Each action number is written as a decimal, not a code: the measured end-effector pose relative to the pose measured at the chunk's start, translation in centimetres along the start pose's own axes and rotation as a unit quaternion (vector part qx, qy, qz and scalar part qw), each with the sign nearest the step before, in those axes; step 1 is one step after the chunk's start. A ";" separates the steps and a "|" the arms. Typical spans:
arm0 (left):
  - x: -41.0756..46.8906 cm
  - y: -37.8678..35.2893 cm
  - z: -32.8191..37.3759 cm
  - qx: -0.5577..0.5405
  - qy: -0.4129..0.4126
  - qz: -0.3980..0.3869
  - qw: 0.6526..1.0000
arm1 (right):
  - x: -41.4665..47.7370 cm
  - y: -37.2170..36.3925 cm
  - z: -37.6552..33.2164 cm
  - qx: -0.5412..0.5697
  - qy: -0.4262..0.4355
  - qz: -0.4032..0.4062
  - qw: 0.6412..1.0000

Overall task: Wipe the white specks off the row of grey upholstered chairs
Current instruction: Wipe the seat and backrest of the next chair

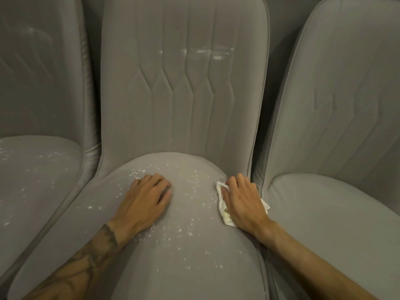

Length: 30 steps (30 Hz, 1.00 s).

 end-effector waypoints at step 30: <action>1.0 0.4 -1.7 -0.046 -0.193 0.058 0.978 | 4.2 -3.8 -2.8 0.073 -0.112 -0.100 0.986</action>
Point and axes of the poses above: each hand's wrist, its own x-axis towards the middle knuckle, its own y-axis out of the back of the hand, z = x × y, the point moved 10 cm from there along x, towards the middle knuckle, and after that the axes turned 1 degree about -z, right-handed, at the moved point
